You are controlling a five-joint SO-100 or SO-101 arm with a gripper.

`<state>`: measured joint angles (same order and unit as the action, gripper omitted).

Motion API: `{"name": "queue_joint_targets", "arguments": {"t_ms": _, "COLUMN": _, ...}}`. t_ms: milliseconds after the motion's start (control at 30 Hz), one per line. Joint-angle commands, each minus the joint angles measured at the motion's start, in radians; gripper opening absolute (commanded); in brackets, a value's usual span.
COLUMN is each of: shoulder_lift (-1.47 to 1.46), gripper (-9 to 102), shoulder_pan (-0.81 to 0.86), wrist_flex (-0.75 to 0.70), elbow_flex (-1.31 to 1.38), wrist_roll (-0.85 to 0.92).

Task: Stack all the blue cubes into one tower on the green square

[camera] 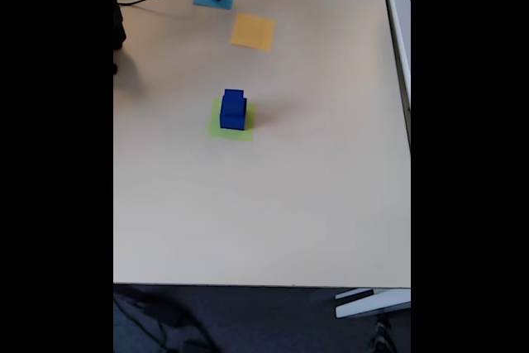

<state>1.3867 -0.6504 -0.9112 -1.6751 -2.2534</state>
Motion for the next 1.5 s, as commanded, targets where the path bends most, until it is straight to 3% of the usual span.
{"name": "queue_joint_targets", "arguments": {"t_ms": 0, "shoulder_lift": 0.098, "gripper": 31, "shoulder_pan": 0.020, "wrist_flex": 0.032, "elbow_flex": -0.014, "wrist_roll": 0.020}}
{"name": "queue_joint_targets", "arguments": {"t_ms": 1467, "shoulder_lift": 0.129, "gripper": 22, "shoulder_pan": 0.026, "wrist_flex": 0.046, "elbow_flex": -0.084, "wrist_roll": 0.041}}
